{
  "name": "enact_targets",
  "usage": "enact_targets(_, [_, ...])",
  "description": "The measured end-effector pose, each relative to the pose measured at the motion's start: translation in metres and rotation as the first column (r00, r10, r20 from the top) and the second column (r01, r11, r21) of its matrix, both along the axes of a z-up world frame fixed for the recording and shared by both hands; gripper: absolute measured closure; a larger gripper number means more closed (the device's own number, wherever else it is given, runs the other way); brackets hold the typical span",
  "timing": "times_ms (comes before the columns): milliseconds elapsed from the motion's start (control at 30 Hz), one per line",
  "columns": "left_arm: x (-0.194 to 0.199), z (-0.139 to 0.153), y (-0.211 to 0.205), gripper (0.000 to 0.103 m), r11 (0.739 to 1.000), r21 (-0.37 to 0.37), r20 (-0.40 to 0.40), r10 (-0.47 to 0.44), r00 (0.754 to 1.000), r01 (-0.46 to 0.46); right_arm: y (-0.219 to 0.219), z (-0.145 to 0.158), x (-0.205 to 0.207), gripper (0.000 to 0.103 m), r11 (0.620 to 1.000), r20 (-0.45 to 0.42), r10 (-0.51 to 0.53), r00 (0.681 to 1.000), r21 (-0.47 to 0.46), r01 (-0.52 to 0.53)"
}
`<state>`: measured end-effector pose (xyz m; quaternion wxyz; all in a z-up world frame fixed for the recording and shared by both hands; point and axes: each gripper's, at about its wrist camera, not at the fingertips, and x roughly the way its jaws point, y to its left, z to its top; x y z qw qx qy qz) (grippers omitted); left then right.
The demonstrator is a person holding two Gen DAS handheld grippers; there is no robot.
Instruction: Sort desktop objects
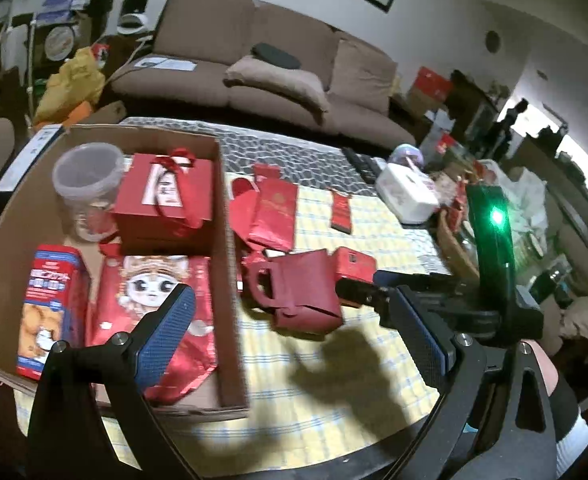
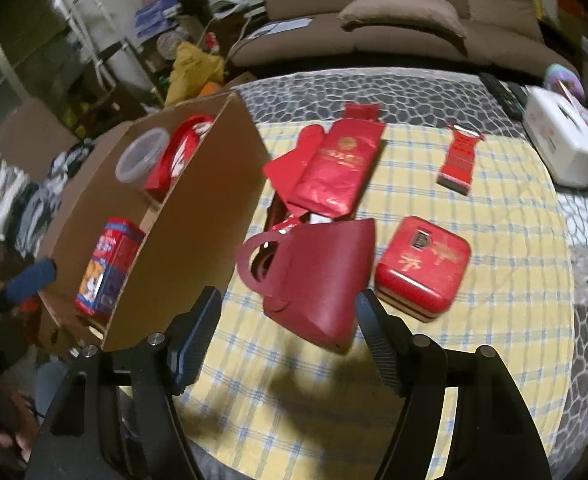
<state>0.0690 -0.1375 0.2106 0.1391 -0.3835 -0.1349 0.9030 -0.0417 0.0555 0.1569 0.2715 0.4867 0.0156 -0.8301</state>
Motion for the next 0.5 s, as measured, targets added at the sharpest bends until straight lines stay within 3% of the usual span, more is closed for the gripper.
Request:
enact_targets(133, [-0.005, -0.004, -0.013, 0.006, 1.0, -0.013, 0.017, 0.008, 1.0, -0.008, -0.022, -0.015, -0.007, 0.05, 0.997, 0.063, 0.041, 0.997, -0.062, -0.037])
enact_targets(333, [-0.011, -0.011, -0.029, 0.006, 1.0, -0.016, 0.032, 0.015, 0.999, -0.014, -0.039, -0.046, -0.033, 0.055, 0.981, 0.191, 0.009, 0.981, -0.19, 0.028])
enact_targets(500, [-0.017, -0.015, -0.037, 0.006, 1.0, -0.013, 0.042, 0.015, 0.999, -0.015, -0.049, -0.067, -0.051, 0.058, 0.972, 0.241, -0.002, 0.971, -0.228, 0.058])
